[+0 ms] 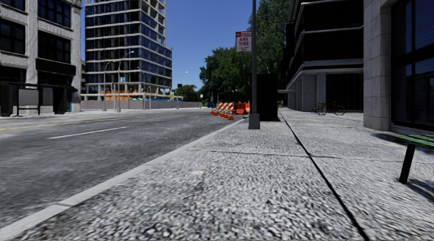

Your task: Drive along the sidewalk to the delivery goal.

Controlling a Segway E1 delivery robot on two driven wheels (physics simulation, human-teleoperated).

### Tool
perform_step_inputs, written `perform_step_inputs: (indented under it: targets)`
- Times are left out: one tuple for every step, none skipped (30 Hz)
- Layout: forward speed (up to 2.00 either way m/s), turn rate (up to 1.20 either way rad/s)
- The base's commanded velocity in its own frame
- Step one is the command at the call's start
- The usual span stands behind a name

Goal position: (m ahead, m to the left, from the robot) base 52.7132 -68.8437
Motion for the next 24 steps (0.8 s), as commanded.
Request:
perform_step_inputs:
  targets:
    - [2.00,0.00]
    - [2.00,0.00]
    - [2.00,0.00]
    - [2.00,0.00]
    - [2.00,0.00]
    - [2.00,0.00]
    - [2.00,0.00]
    - [2.00,0.00]
    - [2.00,0.00]
    - [2.00,0.00]
    - [2.00,0.00]
    - [2.00,0.00]
    - [2.00,0.00]
    - [2.00,0.00]
    - [2.00,0.00]
    - [2.00,0.00]
    - [2.00,0.00]
    - [2.00,0.00]
    - [2.00,0.00]
    - [2.00,0.00]
    - [2.00,0.00]
    - [2.00,0.00]
    - [2.00,0.00]
    - [2.00,0.00]
